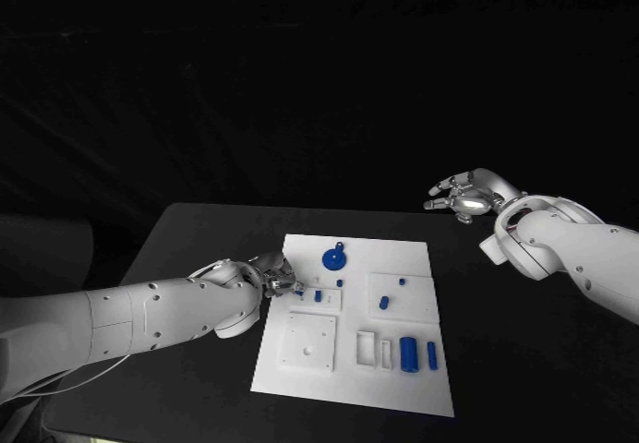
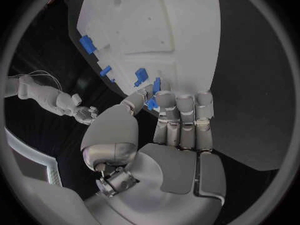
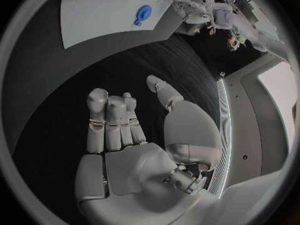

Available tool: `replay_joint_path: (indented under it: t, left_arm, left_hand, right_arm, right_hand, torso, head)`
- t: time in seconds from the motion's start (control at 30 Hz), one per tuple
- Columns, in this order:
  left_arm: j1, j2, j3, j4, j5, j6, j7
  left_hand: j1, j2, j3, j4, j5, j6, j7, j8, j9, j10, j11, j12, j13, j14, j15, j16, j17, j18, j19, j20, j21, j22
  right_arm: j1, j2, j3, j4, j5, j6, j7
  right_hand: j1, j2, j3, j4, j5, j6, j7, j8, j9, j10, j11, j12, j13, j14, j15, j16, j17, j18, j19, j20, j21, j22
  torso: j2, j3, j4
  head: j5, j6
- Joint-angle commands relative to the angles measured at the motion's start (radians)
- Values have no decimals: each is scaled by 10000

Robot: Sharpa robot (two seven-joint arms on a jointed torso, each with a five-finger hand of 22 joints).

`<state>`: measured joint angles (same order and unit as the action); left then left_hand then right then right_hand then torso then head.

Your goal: Assemble the parts on the task board

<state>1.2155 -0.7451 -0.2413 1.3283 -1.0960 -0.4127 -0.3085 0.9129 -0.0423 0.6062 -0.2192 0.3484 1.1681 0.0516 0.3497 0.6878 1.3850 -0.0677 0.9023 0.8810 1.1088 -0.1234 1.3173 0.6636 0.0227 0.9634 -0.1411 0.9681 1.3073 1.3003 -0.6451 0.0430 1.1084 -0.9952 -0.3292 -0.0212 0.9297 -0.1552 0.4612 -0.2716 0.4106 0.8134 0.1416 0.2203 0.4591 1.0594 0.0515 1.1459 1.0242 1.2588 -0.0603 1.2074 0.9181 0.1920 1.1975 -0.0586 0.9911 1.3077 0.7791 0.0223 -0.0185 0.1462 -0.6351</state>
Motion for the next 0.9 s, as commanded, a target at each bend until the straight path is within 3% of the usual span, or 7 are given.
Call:
replay_joint_path:
  t: [0.03,0.9]
  left_arm:
    - [-18,45,3,12,-282,166,-138]
    - [-131,196,3,-148,-598,297,-203]
  left_hand:
    - [55,29,57,6,37,673,-626,488,319,440,-511,52,16,607,-676,70,13,163,86,-1174,52,212]
    - [32,37,51,-30,133,710,-671,649,364,420,-555,298,71,641,-713,248,60,174,119,-1238,236,214]
  right_arm:
    - [-6,7,4,12,-10,140,80]
    - [-6,42,4,20,-10,145,87]
  right_hand:
    - [-60,25,5,9,55,-214,266,44,-9,-66,12,40,-18,89,14,-30,14,698,-11,-80,-53,103]
    - [-64,31,2,9,66,-216,266,45,-11,-71,13,50,-32,90,14,-33,16,698,-8,-80,-58,107]
  torso:
    - [-5,3,2]
    - [-6,6,-3]
  head:
    - [1,-9]
    - [-19,-91]
